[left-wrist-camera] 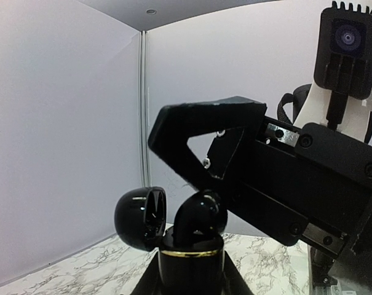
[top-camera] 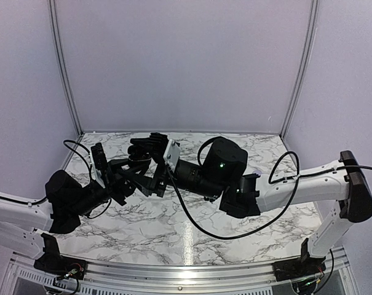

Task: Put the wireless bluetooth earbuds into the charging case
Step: Insert the left earbud into the left side groove of the charging case, then adjust the left earbud in the left side groove of the charging case.

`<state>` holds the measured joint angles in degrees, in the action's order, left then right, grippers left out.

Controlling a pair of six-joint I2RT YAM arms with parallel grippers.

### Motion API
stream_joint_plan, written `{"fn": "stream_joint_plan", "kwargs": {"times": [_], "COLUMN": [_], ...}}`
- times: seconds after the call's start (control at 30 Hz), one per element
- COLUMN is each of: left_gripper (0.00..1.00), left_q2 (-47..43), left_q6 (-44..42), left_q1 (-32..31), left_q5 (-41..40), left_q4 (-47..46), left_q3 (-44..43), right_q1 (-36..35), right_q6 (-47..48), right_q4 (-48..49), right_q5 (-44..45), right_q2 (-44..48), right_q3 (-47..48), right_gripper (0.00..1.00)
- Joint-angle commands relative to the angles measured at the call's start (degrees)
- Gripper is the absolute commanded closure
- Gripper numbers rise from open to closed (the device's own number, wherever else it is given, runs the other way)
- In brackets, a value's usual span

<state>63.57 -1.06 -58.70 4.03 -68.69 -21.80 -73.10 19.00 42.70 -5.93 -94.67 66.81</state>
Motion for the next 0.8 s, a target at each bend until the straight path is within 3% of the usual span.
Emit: {"fn": "stream_joint_plan", "kwargs": {"times": [0.0, 0.33, 0.77], "left_gripper": [1.00, 1.00, 1.00], "left_q2": [-0.44, -2.08, -2.06], "left_q6": [-0.15, -1.70, -2.32], "left_q1": [0.27, 0.39, 0.43], "left_q5": [0.75, 4.63, 13.57], "left_q4": [-0.85, 3.26, 4.44], "left_q3": [-1.51, -1.53, -2.83], "right_q1": [-0.02, 6.33, 8.85], "right_q6": [0.57, -8.92, -14.35], "right_q4": [-0.26, -6.85, -19.26], "right_q5": [-0.23, -1.24, -16.42], "right_q2": [3.36, 10.59, 12.51], "right_q3": [2.01, -0.45, -0.18], "right_gripper": [0.26, 0.24, 0.14]}}
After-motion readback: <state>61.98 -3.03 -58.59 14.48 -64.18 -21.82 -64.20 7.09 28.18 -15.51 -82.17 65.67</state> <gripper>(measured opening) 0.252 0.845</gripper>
